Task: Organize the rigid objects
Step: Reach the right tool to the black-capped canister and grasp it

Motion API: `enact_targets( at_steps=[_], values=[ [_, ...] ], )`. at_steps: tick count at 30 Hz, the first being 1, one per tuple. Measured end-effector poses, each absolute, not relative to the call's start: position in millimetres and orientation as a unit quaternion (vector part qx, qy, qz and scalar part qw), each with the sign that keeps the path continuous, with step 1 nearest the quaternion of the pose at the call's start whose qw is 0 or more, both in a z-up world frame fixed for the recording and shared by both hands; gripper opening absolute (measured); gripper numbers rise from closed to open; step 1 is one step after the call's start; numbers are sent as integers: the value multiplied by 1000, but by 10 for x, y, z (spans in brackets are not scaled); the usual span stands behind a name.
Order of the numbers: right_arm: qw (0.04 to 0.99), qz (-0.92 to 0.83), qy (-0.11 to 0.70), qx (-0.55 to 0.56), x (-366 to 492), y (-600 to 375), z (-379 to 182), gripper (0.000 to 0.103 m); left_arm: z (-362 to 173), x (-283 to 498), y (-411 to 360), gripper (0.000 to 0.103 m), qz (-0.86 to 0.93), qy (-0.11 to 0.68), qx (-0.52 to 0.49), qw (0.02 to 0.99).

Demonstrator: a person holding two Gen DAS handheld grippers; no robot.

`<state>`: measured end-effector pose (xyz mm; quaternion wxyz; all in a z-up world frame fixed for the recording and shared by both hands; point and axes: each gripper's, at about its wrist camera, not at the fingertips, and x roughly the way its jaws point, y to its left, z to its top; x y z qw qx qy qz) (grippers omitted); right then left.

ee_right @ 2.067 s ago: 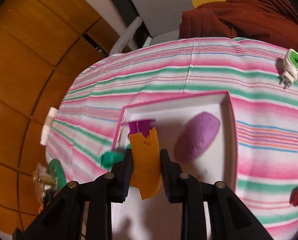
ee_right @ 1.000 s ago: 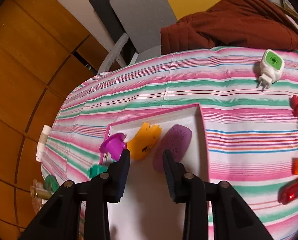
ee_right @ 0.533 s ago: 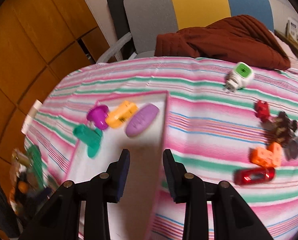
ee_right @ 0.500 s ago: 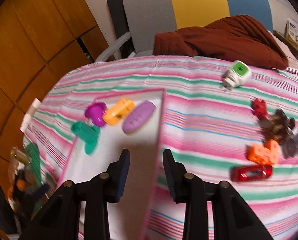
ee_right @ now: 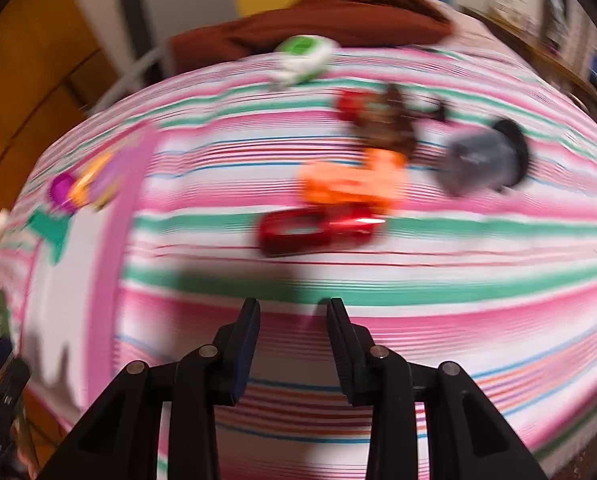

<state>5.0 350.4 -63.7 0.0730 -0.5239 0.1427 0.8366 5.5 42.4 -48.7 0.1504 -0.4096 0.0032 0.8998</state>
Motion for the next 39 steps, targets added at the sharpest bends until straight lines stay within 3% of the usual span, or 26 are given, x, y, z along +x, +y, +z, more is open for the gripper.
enact_targets(
  at_steps=[5,12,21,24,27,39],
  values=[
    [150,832,175,-504,57,4140,-487,36,-458,132,585,101,899,16,-404,169],
    [214,844,158,-466,-163,4882,-222,38,-401,227,781,101,897,33,-397,192],
    [214,841,201,-455,-398,5433,-313,39,-370,345,1041,101,893,71,-388,219],
    [225,836,249,-435,-293,5604,-370,44,-390,345,1116,101,891,84,-389,220],
    [228,821,311,-420,-118,5821,-459,61,-400,338,1181,101,889,90,-389,223],
    [326,737,425,-413,476,6239,-651,60,-375,354,1345,101,888,99,-385,232]
  ],
)
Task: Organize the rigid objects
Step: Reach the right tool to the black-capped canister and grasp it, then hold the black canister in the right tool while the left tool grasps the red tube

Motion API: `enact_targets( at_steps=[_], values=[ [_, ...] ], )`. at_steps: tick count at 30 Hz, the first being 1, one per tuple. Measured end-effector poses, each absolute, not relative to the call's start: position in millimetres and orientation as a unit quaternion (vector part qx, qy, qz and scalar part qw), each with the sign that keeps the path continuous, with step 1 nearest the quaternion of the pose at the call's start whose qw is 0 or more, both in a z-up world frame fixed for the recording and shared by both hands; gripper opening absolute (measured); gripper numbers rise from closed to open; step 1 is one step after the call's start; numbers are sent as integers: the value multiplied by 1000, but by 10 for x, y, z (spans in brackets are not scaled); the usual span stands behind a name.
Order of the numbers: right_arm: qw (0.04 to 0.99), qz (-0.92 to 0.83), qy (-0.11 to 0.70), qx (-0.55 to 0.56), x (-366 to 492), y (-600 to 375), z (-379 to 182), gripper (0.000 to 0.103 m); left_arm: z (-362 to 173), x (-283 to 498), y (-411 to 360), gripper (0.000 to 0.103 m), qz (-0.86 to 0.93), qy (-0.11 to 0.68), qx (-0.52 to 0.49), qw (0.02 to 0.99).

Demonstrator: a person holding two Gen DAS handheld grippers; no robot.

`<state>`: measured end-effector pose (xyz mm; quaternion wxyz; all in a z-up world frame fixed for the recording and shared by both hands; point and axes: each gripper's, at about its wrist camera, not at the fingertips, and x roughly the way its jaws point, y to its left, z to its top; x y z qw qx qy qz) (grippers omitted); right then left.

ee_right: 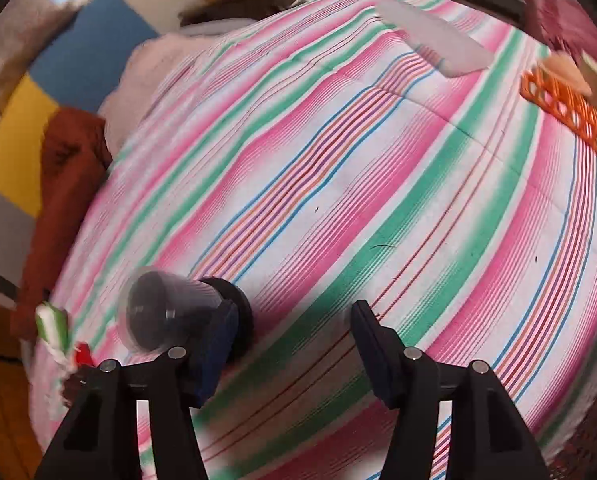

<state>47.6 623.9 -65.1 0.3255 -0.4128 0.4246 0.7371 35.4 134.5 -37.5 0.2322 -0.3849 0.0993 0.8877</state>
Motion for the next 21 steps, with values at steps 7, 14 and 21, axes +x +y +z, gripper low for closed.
enact_targets(
  at_steps=[7,14,21],
  values=[
    [317,770,427,-351,637,6173,-413,60,-389,360,1365,101,886,94,-390,232],
    [244,820,360,-373,268,5924,-254,60,-367,358,1405,101,885,94,-391,235],
    [237,830,270,-426,-102,5699,-314,61,-367,337,1491,101,882,100,-392,240]
  ],
)
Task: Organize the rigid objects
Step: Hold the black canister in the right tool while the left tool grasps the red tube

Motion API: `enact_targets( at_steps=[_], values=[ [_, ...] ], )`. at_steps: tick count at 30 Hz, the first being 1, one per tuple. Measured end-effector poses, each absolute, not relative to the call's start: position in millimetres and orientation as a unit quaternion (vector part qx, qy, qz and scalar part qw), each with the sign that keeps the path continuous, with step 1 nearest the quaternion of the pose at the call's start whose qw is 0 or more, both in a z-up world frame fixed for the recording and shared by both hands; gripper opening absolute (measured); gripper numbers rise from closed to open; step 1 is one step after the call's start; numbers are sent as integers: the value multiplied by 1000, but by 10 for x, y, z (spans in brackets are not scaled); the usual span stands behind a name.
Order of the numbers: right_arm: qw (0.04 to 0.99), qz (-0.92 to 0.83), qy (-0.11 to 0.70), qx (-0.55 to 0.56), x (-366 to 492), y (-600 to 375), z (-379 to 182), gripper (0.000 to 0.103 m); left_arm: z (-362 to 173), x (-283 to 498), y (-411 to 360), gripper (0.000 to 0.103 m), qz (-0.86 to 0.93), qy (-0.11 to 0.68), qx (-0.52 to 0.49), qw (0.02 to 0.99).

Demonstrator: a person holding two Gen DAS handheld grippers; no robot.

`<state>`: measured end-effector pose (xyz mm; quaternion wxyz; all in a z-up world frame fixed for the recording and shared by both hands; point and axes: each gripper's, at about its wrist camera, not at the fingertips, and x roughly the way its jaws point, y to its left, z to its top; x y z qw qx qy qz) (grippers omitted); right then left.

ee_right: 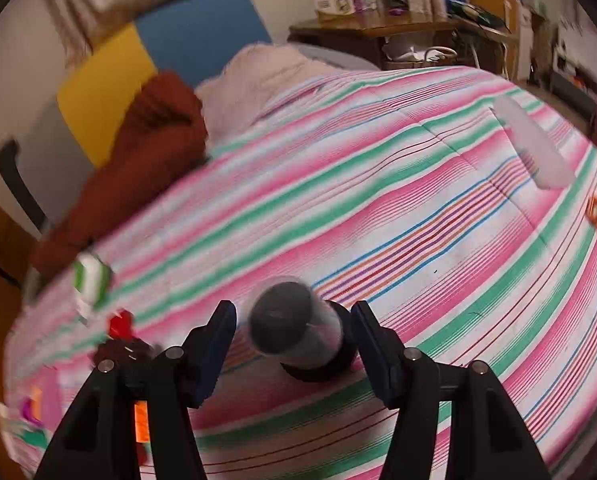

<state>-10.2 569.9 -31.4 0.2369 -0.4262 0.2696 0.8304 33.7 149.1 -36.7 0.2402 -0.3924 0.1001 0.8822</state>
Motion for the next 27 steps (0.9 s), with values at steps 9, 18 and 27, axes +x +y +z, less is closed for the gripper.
enact_targets(
  at_steps=[9,18,27],
  values=[
    [232,826,255,-446,-140,5669,-447,47,-354,289,1682,101,880,103,-390,251],
    [185,839,267,-437,-119,5595,-370,45,-324,97,2095,103,875,119,-385,270],
    [172,849,242,-437,-177,5494,-343,45,-522,-327,2580,103,854,154,-408,283]
  ],
)
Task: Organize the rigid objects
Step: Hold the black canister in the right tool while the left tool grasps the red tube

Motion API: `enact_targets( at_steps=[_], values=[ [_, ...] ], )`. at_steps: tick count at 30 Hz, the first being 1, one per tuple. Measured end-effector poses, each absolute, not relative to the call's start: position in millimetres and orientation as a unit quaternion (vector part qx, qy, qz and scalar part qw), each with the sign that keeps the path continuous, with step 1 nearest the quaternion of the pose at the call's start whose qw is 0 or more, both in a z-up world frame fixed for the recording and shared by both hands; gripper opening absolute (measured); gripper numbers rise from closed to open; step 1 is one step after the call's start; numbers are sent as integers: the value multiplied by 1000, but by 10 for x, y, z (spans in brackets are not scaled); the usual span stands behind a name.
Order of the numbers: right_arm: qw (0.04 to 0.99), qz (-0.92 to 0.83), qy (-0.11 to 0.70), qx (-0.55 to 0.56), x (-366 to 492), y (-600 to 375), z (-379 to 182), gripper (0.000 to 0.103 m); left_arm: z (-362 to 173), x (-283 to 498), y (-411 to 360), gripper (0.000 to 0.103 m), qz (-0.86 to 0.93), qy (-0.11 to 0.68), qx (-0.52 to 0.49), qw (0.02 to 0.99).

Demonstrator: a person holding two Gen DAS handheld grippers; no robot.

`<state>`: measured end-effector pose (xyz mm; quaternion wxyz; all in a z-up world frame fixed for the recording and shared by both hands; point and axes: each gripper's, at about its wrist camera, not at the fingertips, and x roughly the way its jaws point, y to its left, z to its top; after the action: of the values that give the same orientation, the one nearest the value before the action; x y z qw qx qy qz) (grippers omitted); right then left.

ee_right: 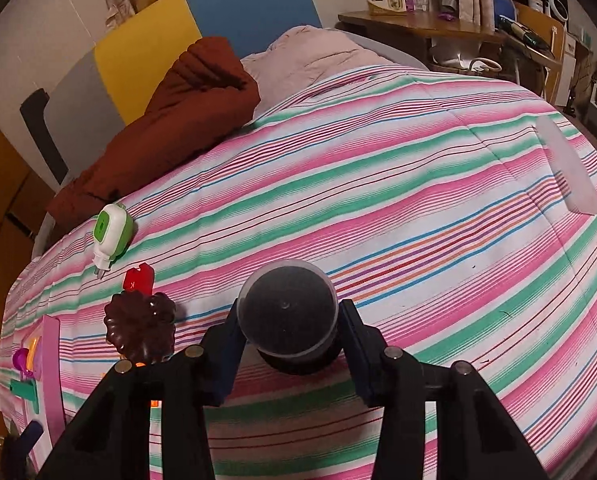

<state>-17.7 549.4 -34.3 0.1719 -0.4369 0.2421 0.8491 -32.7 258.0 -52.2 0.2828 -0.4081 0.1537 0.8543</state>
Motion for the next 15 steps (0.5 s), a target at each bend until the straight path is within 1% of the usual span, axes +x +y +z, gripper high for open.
enact_targets(
  at_steps=[4,8,13,15],
  values=[
    [173,845,256,-437,-144,5538,-363,45,-688,-471,2799,103,854,193,-398,275],
    [176,839,269,-439,-127,5591,-388,45,-852,-521,2939,103,836,205,-409,301],
    [178,837,281,-435,-102,5630,-393,45,-896,-316,2906,101,806,154,-429,378],
    [177,835,286,-436,-105,5639,-403,45,-905,-205,2911,101,798,152,-431,394]
  ],
)
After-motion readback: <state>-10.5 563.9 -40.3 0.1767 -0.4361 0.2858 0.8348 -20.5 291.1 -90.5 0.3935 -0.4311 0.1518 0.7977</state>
